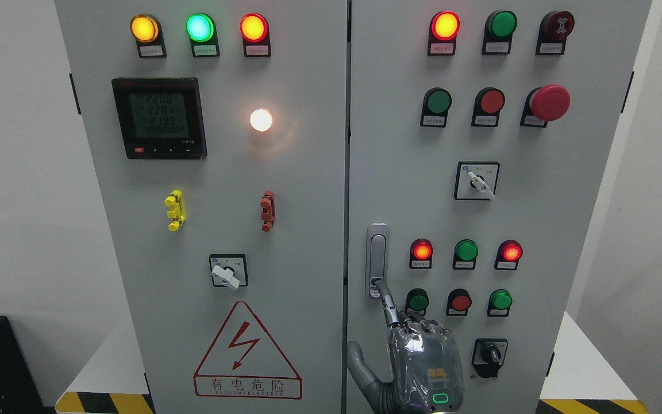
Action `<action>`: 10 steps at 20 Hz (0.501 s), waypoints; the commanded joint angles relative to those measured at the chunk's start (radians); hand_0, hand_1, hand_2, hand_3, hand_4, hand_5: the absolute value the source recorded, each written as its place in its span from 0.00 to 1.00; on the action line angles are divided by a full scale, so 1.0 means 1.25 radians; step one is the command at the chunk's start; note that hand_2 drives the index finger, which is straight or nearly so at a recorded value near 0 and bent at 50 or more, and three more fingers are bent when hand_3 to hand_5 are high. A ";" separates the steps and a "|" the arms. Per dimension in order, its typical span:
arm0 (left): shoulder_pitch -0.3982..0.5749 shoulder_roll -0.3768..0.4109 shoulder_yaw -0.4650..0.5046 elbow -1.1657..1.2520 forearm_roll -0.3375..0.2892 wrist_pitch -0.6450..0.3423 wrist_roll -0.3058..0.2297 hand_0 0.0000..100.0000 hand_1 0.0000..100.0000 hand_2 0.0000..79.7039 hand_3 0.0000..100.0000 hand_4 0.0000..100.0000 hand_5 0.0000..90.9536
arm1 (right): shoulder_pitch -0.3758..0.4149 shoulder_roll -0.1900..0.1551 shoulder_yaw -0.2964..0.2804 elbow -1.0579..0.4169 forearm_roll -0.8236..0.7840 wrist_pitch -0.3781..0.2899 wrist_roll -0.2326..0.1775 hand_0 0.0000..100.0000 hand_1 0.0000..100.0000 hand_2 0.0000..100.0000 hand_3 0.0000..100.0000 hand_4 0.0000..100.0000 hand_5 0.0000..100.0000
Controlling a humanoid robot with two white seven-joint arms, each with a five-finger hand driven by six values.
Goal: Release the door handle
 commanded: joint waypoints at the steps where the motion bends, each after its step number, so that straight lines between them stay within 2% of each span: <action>1: 0.000 0.001 0.000 0.000 0.000 -0.002 -0.001 0.00 0.00 0.06 0.11 0.01 0.00 | -0.003 0.000 0.004 0.020 0.000 0.000 0.003 0.39 0.26 0.00 0.72 0.72 0.74; 10: 0.000 0.001 0.000 0.000 0.000 -0.003 -0.001 0.00 0.00 0.05 0.11 0.00 0.00 | -0.015 0.000 -0.001 0.025 0.000 0.000 0.003 0.38 0.26 0.00 0.73 0.72 0.74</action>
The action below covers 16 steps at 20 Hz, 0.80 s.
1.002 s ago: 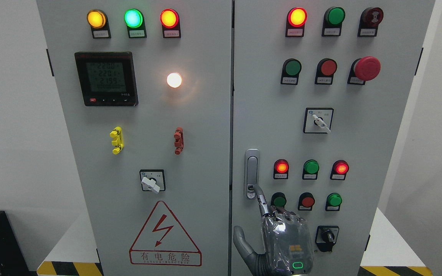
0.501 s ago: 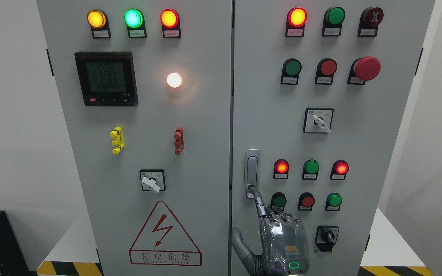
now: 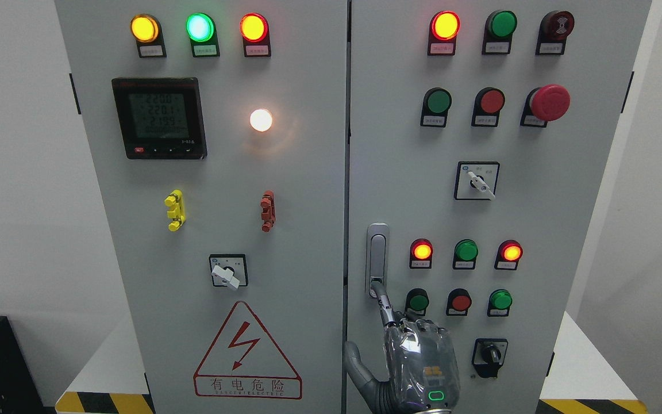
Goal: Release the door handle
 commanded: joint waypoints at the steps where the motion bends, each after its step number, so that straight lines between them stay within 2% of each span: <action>1: 0.000 0.000 0.000 0.000 0.000 0.001 -0.001 0.00 0.00 0.05 0.11 0.00 0.00 | -0.006 0.000 -0.003 0.011 0.000 0.000 0.001 0.38 0.26 0.00 0.73 0.72 0.74; 16: 0.000 0.000 0.000 0.000 0.000 0.001 -0.001 0.00 0.00 0.05 0.11 0.00 0.00 | -0.014 0.000 -0.006 0.025 0.000 0.000 0.002 0.38 0.26 0.00 0.73 0.72 0.74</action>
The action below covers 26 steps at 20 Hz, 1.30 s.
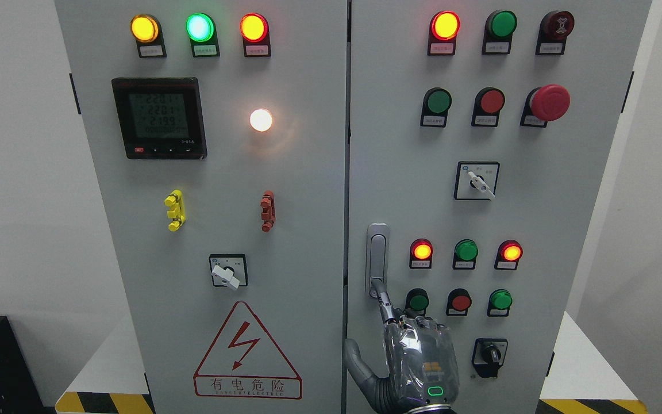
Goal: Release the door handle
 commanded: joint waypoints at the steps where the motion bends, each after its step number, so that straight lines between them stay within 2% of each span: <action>1: 0.000 0.000 0.000 0.000 0.000 0.000 -0.001 0.00 0.00 0.05 0.11 0.00 0.00 | -0.002 0.000 -0.003 0.011 0.000 0.000 0.002 0.38 0.26 0.00 0.73 0.72 0.74; 26: 0.000 0.000 0.000 0.000 0.000 0.001 -0.001 0.00 0.00 0.05 0.10 0.00 0.00 | 0.000 0.000 -0.003 0.026 -0.004 0.014 0.004 0.39 0.26 0.00 0.73 0.72 0.74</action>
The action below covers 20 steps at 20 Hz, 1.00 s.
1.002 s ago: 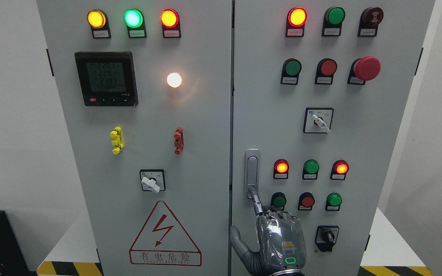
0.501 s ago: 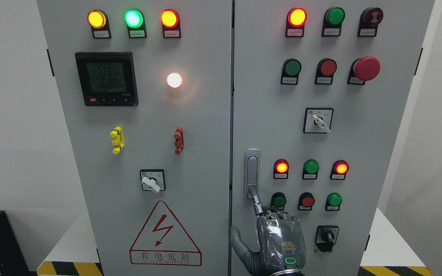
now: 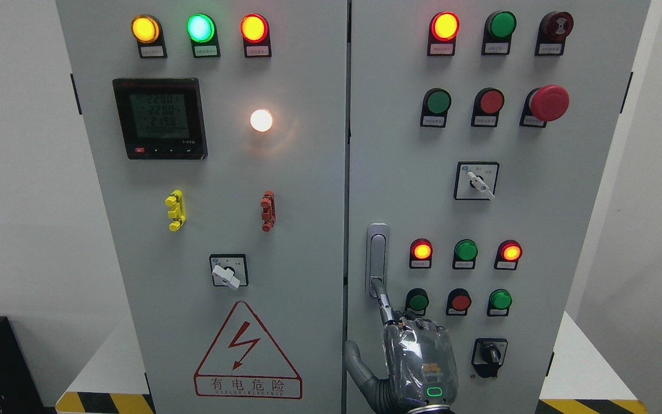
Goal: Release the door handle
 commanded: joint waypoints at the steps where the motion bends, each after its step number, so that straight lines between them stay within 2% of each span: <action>1: 0.000 0.000 0.000 0.000 0.000 0.000 -0.001 0.00 0.00 0.05 0.10 0.00 0.00 | 0.000 0.000 -0.001 0.011 0.000 0.005 0.002 0.39 0.26 0.00 0.73 0.72 0.74; 17: 0.000 0.001 0.000 0.000 0.000 0.000 -0.001 0.00 0.00 0.05 0.11 0.00 0.00 | 0.000 0.000 0.001 0.020 -0.003 0.005 0.003 0.39 0.26 0.00 0.75 0.73 0.74; 20: 0.000 0.001 0.000 0.000 0.000 0.000 -0.001 0.00 0.00 0.05 0.11 0.00 0.00 | 0.000 0.001 0.000 0.027 -0.005 0.005 0.015 0.39 0.26 0.00 0.75 0.72 0.74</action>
